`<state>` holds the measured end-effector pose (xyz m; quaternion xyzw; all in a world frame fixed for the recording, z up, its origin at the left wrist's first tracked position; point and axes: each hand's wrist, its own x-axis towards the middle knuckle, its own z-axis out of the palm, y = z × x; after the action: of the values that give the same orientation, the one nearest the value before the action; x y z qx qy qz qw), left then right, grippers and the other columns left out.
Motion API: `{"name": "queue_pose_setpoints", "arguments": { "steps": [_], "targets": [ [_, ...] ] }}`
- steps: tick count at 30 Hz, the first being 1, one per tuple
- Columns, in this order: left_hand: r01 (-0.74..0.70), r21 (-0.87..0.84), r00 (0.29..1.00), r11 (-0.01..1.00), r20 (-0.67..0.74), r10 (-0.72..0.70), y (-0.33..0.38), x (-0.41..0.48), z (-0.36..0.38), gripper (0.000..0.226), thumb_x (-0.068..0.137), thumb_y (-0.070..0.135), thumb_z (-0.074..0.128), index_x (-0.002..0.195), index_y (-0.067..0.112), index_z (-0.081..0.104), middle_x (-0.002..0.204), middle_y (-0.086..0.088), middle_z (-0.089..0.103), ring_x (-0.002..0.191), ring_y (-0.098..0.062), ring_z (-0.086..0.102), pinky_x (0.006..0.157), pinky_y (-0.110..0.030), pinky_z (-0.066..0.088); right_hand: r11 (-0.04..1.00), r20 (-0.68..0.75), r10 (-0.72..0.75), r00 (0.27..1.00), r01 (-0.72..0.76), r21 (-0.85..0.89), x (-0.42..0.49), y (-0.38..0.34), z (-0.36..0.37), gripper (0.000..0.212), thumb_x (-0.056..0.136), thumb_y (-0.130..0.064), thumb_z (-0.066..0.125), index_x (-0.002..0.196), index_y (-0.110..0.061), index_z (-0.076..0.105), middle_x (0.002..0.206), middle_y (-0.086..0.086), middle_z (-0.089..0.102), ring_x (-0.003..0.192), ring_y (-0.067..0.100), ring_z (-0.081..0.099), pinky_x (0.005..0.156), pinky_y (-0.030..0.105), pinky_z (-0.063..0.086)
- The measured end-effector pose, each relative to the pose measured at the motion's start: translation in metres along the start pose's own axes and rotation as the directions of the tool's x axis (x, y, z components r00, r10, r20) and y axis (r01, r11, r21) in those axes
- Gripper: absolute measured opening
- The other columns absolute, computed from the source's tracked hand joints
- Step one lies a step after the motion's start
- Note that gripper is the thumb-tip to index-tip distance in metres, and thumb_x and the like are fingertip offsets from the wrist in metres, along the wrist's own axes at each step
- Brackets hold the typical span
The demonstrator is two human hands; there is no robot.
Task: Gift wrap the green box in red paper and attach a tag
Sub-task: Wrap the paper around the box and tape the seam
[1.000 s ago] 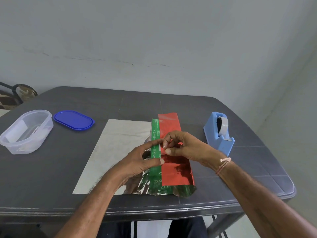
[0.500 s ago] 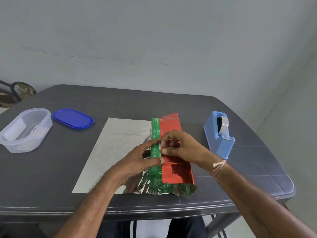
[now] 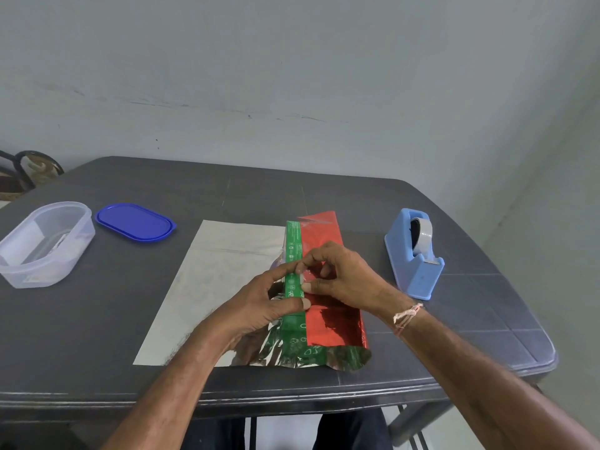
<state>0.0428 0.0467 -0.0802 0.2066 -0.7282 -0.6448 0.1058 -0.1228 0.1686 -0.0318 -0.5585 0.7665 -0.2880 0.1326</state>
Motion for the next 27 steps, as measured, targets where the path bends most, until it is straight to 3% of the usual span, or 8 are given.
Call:
{"name": "queue_pose_setpoints", "arguments": {
  "steps": [3, 6, 9, 13, 17, 21, 27],
  "targets": [
    [-0.003, 0.013, 1.000, 1.000, 0.003, 0.003, 0.001, 0.000, -0.001, 0.073, 0.078, 0.035, 0.087, 0.136, 0.062, 0.050, 0.136, 0.022, 0.061, 0.126, 0.005, 0.055, 0.109, -0.035, 0.048, 1.000, 0.001, -0.004, 1.000, 0.004, 0.007, 0.000, 0.000, -0.001, 0.032, 0.081, -0.031, 0.084, 0.110, -0.038, 0.071, 0.107, -0.011, 0.058, 0.086, 0.006, 0.057, 0.086, 0.035, 0.057],
    [-0.026, 0.025, 1.000, 0.999, 0.012, 0.025, 0.005, -0.003, 0.001, 0.073, 0.083, 0.029, 0.084, 0.134, 0.067, 0.048, 0.134, 0.031, 0.055, 0.121, 0.012, 0.051, 0.104, -0.025, 0.046, 0.999, -0.004, 0.012, 1.000, -0.012, 0.036, 0.000, 0.000, -0.001, 0.037, 0.081, -0.030, 0.084, 0.113, -0.035, 0.067, 0.108, -0.009, 0.060, 0.084, 0.007, 0.059, 0.086, 0.037, 0.058],
    [-0.027, 0.018, 0.999, 0.999, 0.022, 0.027, 0.005, -0.004, 0.000, 0.073, 0.085, 0.027, 0.082, 0.136, 0.065, 0.048, 0.139, 0.022, 0.058, 0.127, 0.004, 0.054, 0.108, -0.031, 0.048, 0.997, -0.034, 0.030, 0.999, -0.028, 0.078, 0.000, 0.002, 0.001, 0.034, 0.083, -0.024, 0.083, 0.111, -0.031, 0.066, 0.106, -0.009, 0.063, 0.077, 0.008, 0.062, 0.083, 0.040, 0.060],
    [-0.023, 0.002, 0.999, 1.000, 0.023, 0.023, 0.005, -0.003, 0.000, 0.072, 0.086, 0.023, 0.081, 0.138, 0.061, 0.049, 0.131, 0.026, 0.061, 0.119, 0.011, 0.057, 0.094, -0.018, 0.052, 0.998, -0.080, 0.063, 0.995, -0.060, 0.032, 0.002, 0.000, 0.005, 0.028, 0.082, -0.034, 0.083, 0.103, -0.035, 0.065, 0.101, -0.012, 0.065, 0.075, 0.006, 0.065, 0.079, 0.038, 0.060],
    [-0.021, 0.006, 1.000, 1.000, 0.006, 0.021, 0.004, -0.003, 0.001, 0.074, 0.085, 0.025, 0.082, 0.140, 0.060, 0.047, 0.131, 0.028, 0.057, 0.119, 0.013, 0.051, 0.089, -0.015, 0.050, 0.989, -0.157, 0.114, 0.981, -0.128, -0.080, 0.010, -0.003, 0.009, 0.027, 0.081, -0.043, 0.081, 0.098, -0.036, 0.062, 0.094, -0.015, 0.066, 0.076, 0.000, 0.059, 0.072, 0.029, 0.050],
    [-0.012, 0.003, 1.000, 1.000, 0.014, 0.011, 0.003, -0.002, 0.000, 0.073, 0.084, 0.029, 0.084, 0.136, 0.065, 0.048, 0.143, 0.019, 0.055, 0.131, 0.000, 0.052, 0.108, -0.035, 0.050, 0.976, -0.220, 0.165, 0.961, -0.192, -0.107, 0.013, -0.006, 0.013, 0.032, 0.080, -0.054, 0.078, 0.098, -0.034, 0.061, 0.091, -0.016, 0.067, 0.079, 0.001, 0.060, 0.068, 0.028, 0.044],
    [-0.007, -0.029, 1.000, 1.000, 0.031, 0.008, 0.003, -0.001, 0.000, 0.074, 0.077, 0.034, 0.087, 0.135, 0.062, 0.051, 0.139, 0.011, 0.062, 0.128, -0.007, 0.059, 0.107, -0.040, 0.051, 0.979, -0.106, 0.152, 0.983, -0.164, -0.119, 0.010, -0.008, 0.006, 0.055, 0.069, -0.064, 0.082, 0.107, -0.037, 0.052, 0.102, -0.016, 0.061, 0.085, 0.004, 0.060, 0.072, 0.030, 0.046]
  ]
}}
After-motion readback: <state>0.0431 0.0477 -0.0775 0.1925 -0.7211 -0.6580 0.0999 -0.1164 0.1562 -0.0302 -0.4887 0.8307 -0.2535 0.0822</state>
